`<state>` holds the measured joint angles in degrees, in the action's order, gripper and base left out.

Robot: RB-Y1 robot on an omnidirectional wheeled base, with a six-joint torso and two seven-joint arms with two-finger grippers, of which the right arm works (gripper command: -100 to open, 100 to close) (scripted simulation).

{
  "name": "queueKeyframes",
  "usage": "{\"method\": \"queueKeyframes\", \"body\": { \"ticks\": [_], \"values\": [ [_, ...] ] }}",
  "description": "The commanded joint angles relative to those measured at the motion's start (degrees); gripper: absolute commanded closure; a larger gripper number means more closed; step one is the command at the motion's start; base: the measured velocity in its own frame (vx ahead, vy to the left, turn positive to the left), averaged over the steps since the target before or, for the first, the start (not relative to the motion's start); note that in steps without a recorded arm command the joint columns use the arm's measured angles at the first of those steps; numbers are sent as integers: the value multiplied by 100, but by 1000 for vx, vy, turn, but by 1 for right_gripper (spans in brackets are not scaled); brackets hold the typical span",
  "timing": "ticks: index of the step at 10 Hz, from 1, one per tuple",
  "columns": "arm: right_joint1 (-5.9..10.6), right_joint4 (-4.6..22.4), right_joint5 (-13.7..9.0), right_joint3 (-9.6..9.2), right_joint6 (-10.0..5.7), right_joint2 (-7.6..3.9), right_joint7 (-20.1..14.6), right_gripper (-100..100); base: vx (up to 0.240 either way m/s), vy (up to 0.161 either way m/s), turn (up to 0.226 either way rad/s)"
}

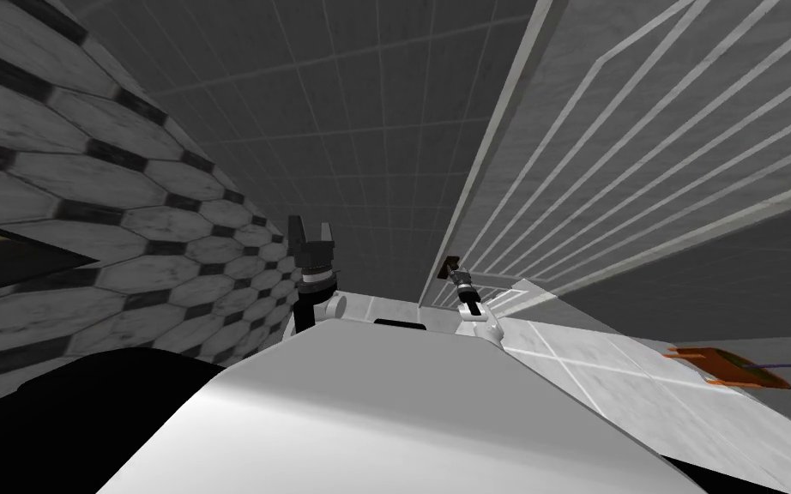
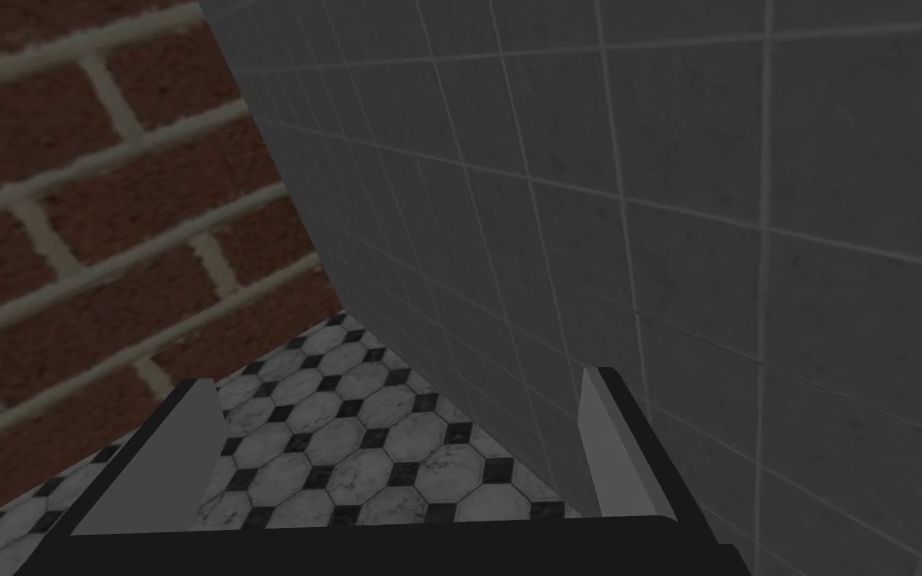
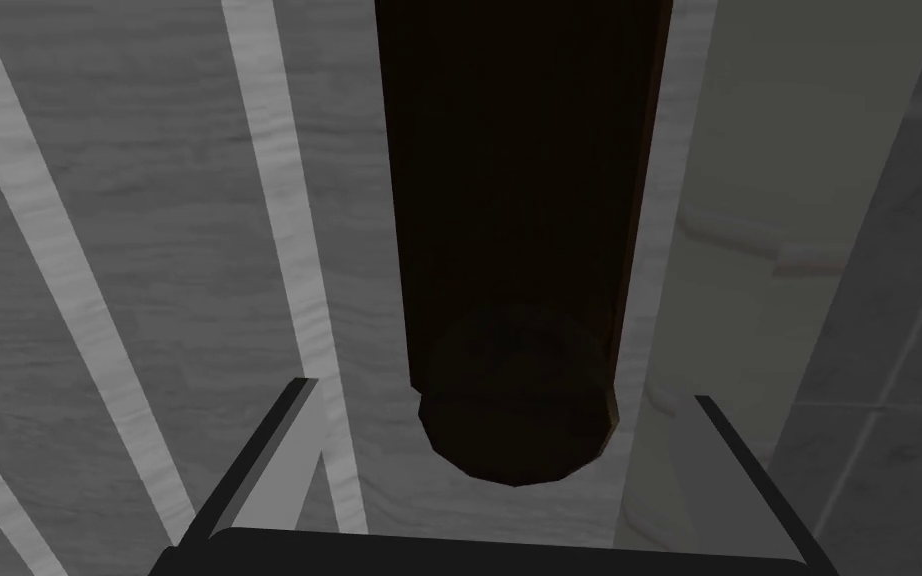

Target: Pull the door open

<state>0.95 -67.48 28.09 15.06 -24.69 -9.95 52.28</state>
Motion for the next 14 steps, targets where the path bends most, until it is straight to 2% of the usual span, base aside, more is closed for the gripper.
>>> {"method": "queueKeyframes", "body": {
  "ticks": [1, 2, 3, 4, 9, 10, 14],
  "values": [
    [72, 72, -36, 147, 42, 33, 78, -100, 34, -42, 276],
    [137, 142, -60, 253, 52, 67, 135, -100, 36, -37, 273],
    [106, 84, -43, 179, 66, 41, 86, -100, 13, -20, 48],
    [106, 84, -43, 179, 66, 41, 86, 100, -5, 4, -48],
    [106, 84, -43, 179, 66, 41, 86, 100, -1, 1, -3],
    [79, 98, -207, 196, 71, 14, -135, 100, -42, -27, 91],
    [33, 122, -595, 209, 68, -28, -646, 100, -67, -38, 111]
  ]
}}
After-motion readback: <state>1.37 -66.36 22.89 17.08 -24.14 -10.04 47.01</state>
